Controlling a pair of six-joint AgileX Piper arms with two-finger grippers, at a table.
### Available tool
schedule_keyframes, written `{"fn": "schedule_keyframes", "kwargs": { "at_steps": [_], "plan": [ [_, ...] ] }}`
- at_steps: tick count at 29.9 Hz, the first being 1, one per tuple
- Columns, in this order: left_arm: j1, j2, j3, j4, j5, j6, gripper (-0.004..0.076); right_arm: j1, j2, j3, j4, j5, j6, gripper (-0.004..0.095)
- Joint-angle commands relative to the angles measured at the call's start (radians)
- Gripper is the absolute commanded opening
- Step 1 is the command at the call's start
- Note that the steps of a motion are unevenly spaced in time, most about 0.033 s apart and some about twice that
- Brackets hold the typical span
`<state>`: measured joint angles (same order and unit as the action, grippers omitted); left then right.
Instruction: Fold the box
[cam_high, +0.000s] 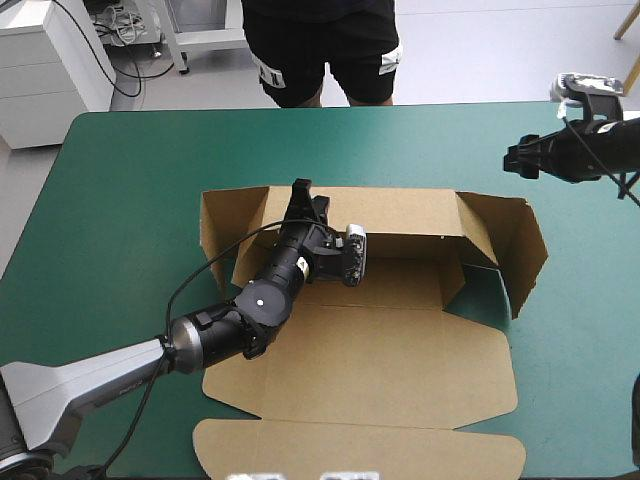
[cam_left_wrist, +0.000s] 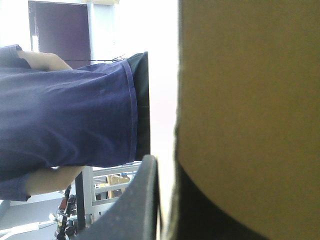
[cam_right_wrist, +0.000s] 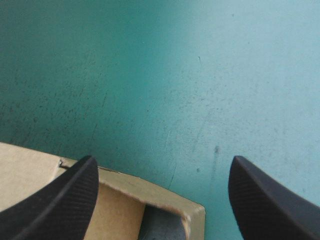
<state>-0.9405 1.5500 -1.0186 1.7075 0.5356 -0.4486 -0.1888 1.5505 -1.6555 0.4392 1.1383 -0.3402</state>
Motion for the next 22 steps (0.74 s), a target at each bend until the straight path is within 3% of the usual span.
{"fn": "schedule_keyframes", "kwargs": {
  "at_steps": [1, 11, 16, 22],
  "plan": [
    [-0.006, -0.034, -0.016, 0.001, -0.026, -0.011, -0.0008, 0.051, 0.049, -0.058, 0.022, -0.046, -0.012, 0.0671],
    [-0.006, -0.034, -0.016, 0.001, -0.024, -0.011, -0.0008, 0.093, 0.14, -0.072, -0.035, -0.071, 0.016, 0.0668],
    [-0.006, -0.034, -0.016, 0.001, -0.022, -0.011, -0.0008, 0.093, 0.14, -0.072, -0.136, -0.007, 0.036, 0.0669],
    [-0.006, -0.034, -0.016, 0.001, -0.013, -0.007, -0.0008, 0.093, 0.131, -0.07, -0.144, 0.03, 0.031, 0.0668]
  ]
}}
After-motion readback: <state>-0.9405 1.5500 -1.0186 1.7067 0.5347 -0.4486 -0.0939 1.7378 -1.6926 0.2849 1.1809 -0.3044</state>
